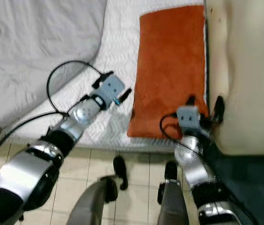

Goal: Clean up the room

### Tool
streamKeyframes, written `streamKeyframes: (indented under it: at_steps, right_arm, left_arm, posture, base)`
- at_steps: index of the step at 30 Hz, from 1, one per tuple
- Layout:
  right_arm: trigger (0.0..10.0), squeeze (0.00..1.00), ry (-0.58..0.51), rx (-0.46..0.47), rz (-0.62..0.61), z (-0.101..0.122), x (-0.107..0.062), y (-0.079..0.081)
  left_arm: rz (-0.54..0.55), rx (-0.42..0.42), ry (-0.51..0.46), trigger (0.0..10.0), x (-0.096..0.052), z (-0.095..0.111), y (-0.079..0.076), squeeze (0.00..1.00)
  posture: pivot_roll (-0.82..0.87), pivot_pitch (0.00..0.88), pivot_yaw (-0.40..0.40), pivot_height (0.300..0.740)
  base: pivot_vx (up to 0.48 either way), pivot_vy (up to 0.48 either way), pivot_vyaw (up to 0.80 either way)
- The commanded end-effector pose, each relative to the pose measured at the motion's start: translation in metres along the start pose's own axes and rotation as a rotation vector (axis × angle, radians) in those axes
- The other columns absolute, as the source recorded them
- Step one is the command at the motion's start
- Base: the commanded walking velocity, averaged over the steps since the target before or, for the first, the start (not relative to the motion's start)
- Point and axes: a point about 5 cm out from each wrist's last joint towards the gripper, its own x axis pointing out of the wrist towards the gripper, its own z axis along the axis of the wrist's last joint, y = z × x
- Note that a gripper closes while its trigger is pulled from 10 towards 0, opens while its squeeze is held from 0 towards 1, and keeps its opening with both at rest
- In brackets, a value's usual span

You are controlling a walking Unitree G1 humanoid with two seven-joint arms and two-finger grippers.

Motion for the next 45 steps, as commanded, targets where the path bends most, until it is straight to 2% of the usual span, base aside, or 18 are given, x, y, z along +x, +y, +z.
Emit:
streamKeyframes:
  at_steps: [1, 6, 8, 13, 15, 18, 19, 20, 25, 29, 35, 36, 37, 38, 39, 40, 41, 45]
  right_arm:
    - [10.0, 1.0, -0.054, 0.013, -0.1, 0.011, 0.009, -0.02]
    - [10.0, 1.0, -0.054, 0.036, -0.061, 0.017, -0.005, -0.021]
    - [10.0, 1.0, -0.022, 0.009, -0.011, 0.008, -0.025, -0.03]
    - [10.0, 1.0, 0.002, 0.002, 0.035, 0.002, -0.038, -0.04]
    - [10.0, 1.0, 0.071, 0.063, 0.097, -0.004, -0.058, -0.044]
    - [10.0, 1.0, 0.167, 0.117, 0.134, -0.009, -0.077, -0.047]
    - [10.0, 1.0, 0.167, 0.117, 0.134, -0.009, -0.077, -0.047]
    - [10.0, 1.0, 0.297, 0.171, 0.154, -0.022, -0.098, -0.048]
    - [10.0, 1.0, 0.41, 0.202, 0.2, -0.04, -0.122, -0.051]
    - [10.0, 1.0, 0.643, 0.411, 0.308, -0.067, -0.149, -0.043]
    - [10.0, 1.0, 0.669, 0.419, 0.286, -0.083, -0.143, -0.044]
    - [10.0, 1.0, 0.663, 0.416, 0.295, -0.085, -0.142, -0.042]
    - [10.0, 1.0, 0.663, 0.416, 0.295, -0.085, -0.142, -0.042]
    - [10.0, 1.0, 0.666, 0.413, 0.314, -0.088, -0.141, -0.038]
    - [10.0, 0.49, 0.673, 0.419, 0.34, -0.09, -0.142, -0.033]
    - [10.0, 0.49, 0.673, 0.419, 0.34, -0.09, -0.142, -0.033]
    - [10.0, 0.07, 0.677, 0.41, 0.377, -0.091, -0.141, -0.024]
    - [10.0, 0.0, 0.616, 0.413, 0.451, -0.084, -0.129, -0.011]
  left_arm:
    - [-0.002, -0.049, 0.005, 10.0, -0.008, -0.012, -0.003, 1.0]
    - [-0.03, -0.04, -0.03, 10.0, -0.02, -0.022, -0.006, 1.0]
    - [-0.078, -0.023, -0.033, 10.0, -0.041, -0.042, -0.012, 1.0]
    - [-0.092, -0.047, -0.02, 10.0, -0.066, -0.063, -0.015, 1.0]
    - [-0.033, -0.151, 0.045, 10.0, -0.09, -0.083, -0.023, 1.0]
    - [0.002, -0.199, 0.062, 10.0, -0.105, -0.089, -0.027, 1.0]
    - [0.002, -0.199, 0.062, 10.0, -0.105, -0.089, -0.027, 1.0]
    - [0.043, -0.231, 0.075, 10.0, -0.111, -0.091, -0.032, 1.0]
    - [0.068, -0.284, 0.081, 10.0, -0.114, -0.09, -0.041, 1.0]
    - [0.157, -0.493, 0.169, 10.0, -0.121, -0.098, -0.059, 1.0]
    - [0.135, -0.608, 0.216, 10.0, -0.124, -0.102, -0.082, 1.0]
    - [0.118, -0.636, 0.239, 10.0, -0.129, -0.105, -0.09, 0.53]
    - [0.118, -0.636, 0.239, 10.0, -0.129, -0.105, -0.09, 0.53]
    - [0.106, -0.653, 0.279, 10.0, -0.135, -0.11, -0.096, 0.0]
    - [0.113, -0.647, 0.316, 10.0, -0.139, -0.115, -0.097, 0.0]
    - [0.113, -0.647, 0.316, 10.0, -0.139, -0.115, -0.097, 0.0]
    - [0.141, -0.64, 0.349, 10.0, -0.146, -0.121, -0.092, 0.0]
    - [0.131, -0.619, 0.298, 10.0, -0.138, -0.114, -0.081, 0.0]
  posture:
    - [-0.14, 0.651, 0.152, 0.74]
    - [-0.14, 0.632, 0.148, 0.74]
    - [-0.12, 0.605, 0.148, 0.74]
    - [-0.12, 0.559, 0.147, 0.74]
    - [-0.12, 0.462, 0.135, 0.74]
    - [-0.13, 0.378, 0.119, 0.74]
    - [-0.13, 0.378, 0.119, 0.74]
    - [-0.12, 0.274, 0.108, 0.74]
    - [-0.11, 0.146, 0.098, 0.74]
    - [-0.1, 0.0, 0.093, 0.74]
    - [-0.11, 0.0, 0.086, 0.74]
    - [-0.11, 0.0, 0.092, 0.74]
    - [-0.11, 0.0, 0.092, 0.74]
    - [-0.11, 0.0, 0.09, 0.74]
    - [-0.11, 0.0, 0.091, 0.74]
    - [-0.11, 0.0, 0.091, 0.74]
    - [-0.11, 0.0, 0.096, 0.74]
    - [-0.09, 0.0, 0.095, 0.74]
  base:
    - [0.0, 0.0, 0.0]
    - [0.0, 0.0, 0.0]
    - [0.0, 0.0, 0.0]
    - [0.0, 0.0, 0.0]
    - [0.0, 0.0, 0.0]
    - [0.0, 0.0, 0.0]
    - [0.0, 0.0, 0.0]
    - [0.0, 0.0, 0.0]
    - [0.0, 0.0, 0.0]
    - [0.0, 0.0, 0.0]
    - [0.0, 0.0, 0.0]
    - [0.0, 0.0, 0.0]
    - [0.0, 0.0, 0.0]
    - [0.0, 0.0, 0.0]
    - [0.0, 0.0, 0.0]
    - [0.0, 0.0, 0.0]
    - [0.0, 0.0, 0.0]
    - [0.0, 0.0, 0.0]
